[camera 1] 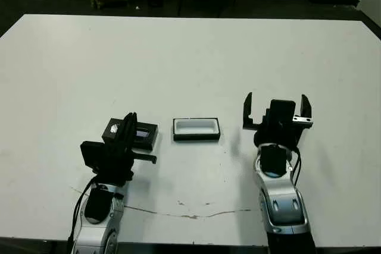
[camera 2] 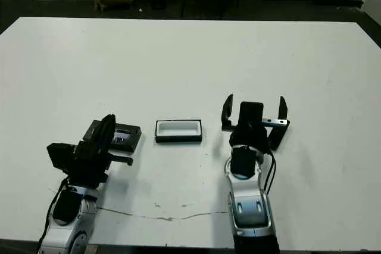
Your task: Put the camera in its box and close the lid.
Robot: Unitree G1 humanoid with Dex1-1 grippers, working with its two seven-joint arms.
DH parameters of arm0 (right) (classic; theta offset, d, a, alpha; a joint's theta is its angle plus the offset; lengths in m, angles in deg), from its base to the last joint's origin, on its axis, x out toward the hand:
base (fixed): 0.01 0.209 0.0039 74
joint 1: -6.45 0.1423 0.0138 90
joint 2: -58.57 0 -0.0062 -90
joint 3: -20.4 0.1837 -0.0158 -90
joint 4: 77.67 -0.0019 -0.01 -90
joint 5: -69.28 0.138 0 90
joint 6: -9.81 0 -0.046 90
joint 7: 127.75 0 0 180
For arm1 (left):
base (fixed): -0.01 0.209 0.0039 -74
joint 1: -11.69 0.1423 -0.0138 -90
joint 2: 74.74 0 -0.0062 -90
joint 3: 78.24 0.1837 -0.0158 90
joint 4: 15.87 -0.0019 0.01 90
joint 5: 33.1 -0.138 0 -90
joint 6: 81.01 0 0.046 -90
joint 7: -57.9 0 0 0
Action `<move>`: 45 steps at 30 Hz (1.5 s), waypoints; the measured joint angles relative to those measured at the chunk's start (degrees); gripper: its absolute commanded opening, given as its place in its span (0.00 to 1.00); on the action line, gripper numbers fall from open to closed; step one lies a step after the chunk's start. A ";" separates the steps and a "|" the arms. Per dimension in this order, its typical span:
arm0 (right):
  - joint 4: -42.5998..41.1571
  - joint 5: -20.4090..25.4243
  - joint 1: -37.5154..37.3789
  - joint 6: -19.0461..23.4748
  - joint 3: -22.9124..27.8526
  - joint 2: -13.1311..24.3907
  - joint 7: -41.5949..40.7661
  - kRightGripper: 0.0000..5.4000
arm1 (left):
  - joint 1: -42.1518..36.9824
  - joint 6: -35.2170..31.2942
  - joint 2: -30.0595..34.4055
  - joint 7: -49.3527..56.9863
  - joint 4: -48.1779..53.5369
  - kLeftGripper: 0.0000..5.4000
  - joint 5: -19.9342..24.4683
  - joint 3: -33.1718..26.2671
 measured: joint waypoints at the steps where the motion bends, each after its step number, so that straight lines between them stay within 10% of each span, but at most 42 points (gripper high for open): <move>1: 0.49 0.40 0.11 -0.65 0.67 -0.05 0.73 1.00 | 0.00 -0.01 0.01 -0.19 -0.02 0.00 0.20 -0.01; 21: 1.75 6.40 1.47 0.25 6.94 -0.39 8.14 1.00 | -0.08 -0.69 1.07 -1.05 0.17 0.00 0.72 -0.63; 45: 1.13 13.95 -5.82 1.39 1.17 -0.41 10.54 1.00 | 0.85 -0.34 1.90 -2.48 0.26 0.00 1.76 -0.55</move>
